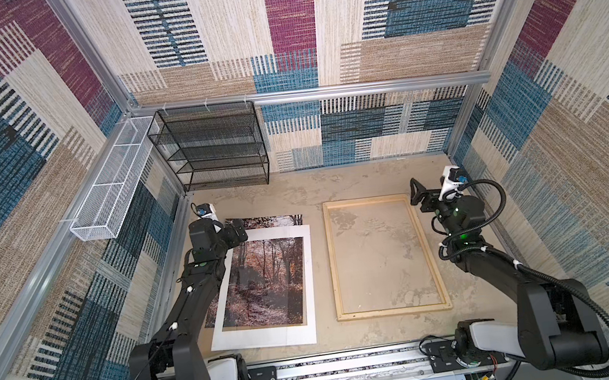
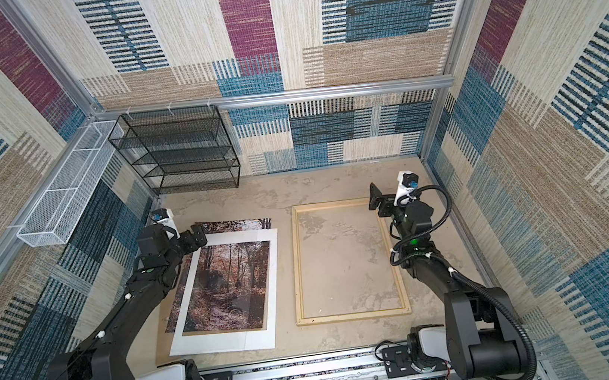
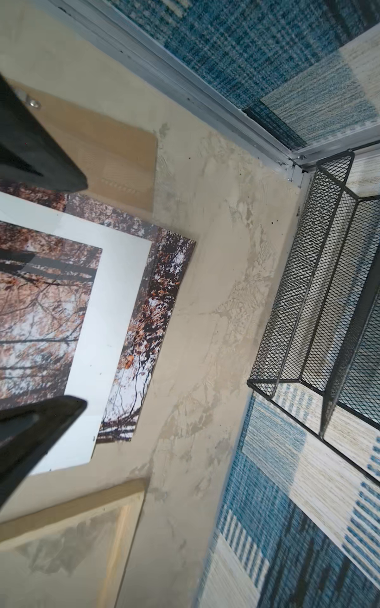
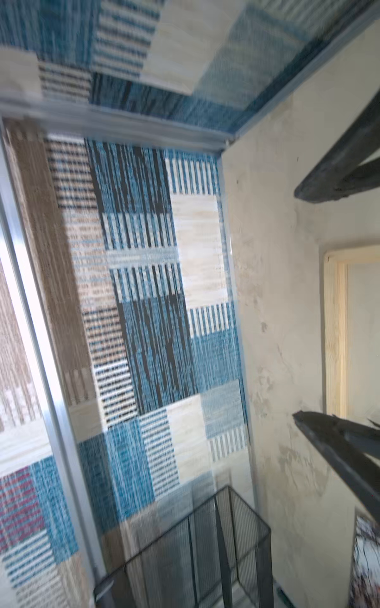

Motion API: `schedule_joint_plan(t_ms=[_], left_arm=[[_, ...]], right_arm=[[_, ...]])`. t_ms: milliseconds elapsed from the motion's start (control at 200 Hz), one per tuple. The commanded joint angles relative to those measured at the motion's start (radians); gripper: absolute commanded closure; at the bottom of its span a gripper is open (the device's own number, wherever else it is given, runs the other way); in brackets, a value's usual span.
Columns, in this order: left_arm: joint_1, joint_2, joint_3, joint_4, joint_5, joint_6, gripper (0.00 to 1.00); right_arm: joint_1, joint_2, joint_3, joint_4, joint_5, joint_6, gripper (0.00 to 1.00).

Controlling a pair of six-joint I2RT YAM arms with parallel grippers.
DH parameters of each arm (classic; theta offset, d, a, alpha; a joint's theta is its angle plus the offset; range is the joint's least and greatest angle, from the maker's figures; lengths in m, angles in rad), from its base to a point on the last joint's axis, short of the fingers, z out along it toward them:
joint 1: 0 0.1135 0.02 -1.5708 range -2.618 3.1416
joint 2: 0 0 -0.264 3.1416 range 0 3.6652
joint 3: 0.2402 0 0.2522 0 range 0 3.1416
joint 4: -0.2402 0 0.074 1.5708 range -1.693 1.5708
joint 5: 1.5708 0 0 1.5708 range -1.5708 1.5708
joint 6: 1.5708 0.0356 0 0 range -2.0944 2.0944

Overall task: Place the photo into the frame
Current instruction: 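Reach the right gripper across to the photo stack while the left gripper moves over it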

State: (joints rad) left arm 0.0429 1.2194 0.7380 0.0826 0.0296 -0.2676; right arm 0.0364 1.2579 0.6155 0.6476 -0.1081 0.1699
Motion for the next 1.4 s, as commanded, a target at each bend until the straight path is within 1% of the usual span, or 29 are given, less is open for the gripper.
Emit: schedule_joint_plan(t_ms=[0,25,65,110,145,230,336,406,456,546,656,731,786,911,997,1187,1392], left_arm=[[-0.021,-0.057,-0.019,-0.087,-0.011,-0.152,0.01],[-0.031,-0.07,-0.016,-0.111,-0.025,-0.161,0.01],[-0.042,-0.087,-0.007,-0.168,-0.056,-0.182,0.01],[-0.047,-0.101,0.002,-0.226,-0.069,-0.194,0.01],[-0.048,-0.109,0.009,-0.271,-0.076,-0.194,0.01],[-0.049,-0.116,0.041,-0.413,-0.179,-0.2,0.01],[-0.046,-0.096,0.104,-0.562,-0.33,-0.171,0.01],[-0.039,-0.057,0.144,-0.613,-0.385,-0.146,0.01],[-0.027,-0.02,0.169,-0.632,-0.4,-0.135,0.01],[0.014,0.066,0.213,-0.644,-0.382,-0.116,0.01],[0.09,0.182,0.263,-0.641,-0.3,-0.092,0.01],[0.138,0.264,0.296,-0.626,-0.21,-0.07,0.0],[0.159,0.328,0.324,-0.621,-0.164,-0.052,0.01],[0.173,0.472,0.42,-0.642,-0.123,-0.02,0.03],[0.173,0.538,0.47,-0.638,-0.098,-0.003,0.04],[0.173,0.633,0.545,-0.655,-0.068,0.001,0.05],[0.173,0.686,0.57,-0.674,-0.061,-0.02,0.06]], right_arm=[[0.09,0.03,0.114,-0.246,-0.062,0.099,0.0],[0.103,0.052,0.148,-0.276,-0.091,0.137,0.0],[0.119,0.089,0.185,-0.296,-0.172,0.202,0.0],[0.148,0.129,0.2,-0.279,-0.25,0.278,0.0],[0.179,0.158,0.202,-0.252,-0.286,0.328,0.0],[0.276,0.234,0.213,-0.202,-0.306,0.401,0.0],[0.373,0.328,0.252,-0.183,-0.309,0.436,0.0],[0.425,0.402,0.288,-0.17,-0.337,0.455,0.01],[0.455,0.451,0.317,-0.163,-0.362,0.474,0.02],[0.501,0.53,0.358,-0.131,-0.414,0.515,0.03],[0.548,0.613,0.43,-0.14,-0.456,0.532,0.05],[0.561,0.661,0.477,-0.167,-0.483,0.534,0.07],[0.569,0.686,0.503,-0.187,-0.497,0.538,0.08],[0.588,0.72,0.52,-0.192,-0.52,0.547,0.09],[0.606,0.739,0.533,-0.201,-0.519,0.552,0.09],[0.637,0.788,0.57,-0.232,-0.531,0.558,0.11],[0.64,0.812,0.587,-0.236,-0.551,0.582,0.12]])
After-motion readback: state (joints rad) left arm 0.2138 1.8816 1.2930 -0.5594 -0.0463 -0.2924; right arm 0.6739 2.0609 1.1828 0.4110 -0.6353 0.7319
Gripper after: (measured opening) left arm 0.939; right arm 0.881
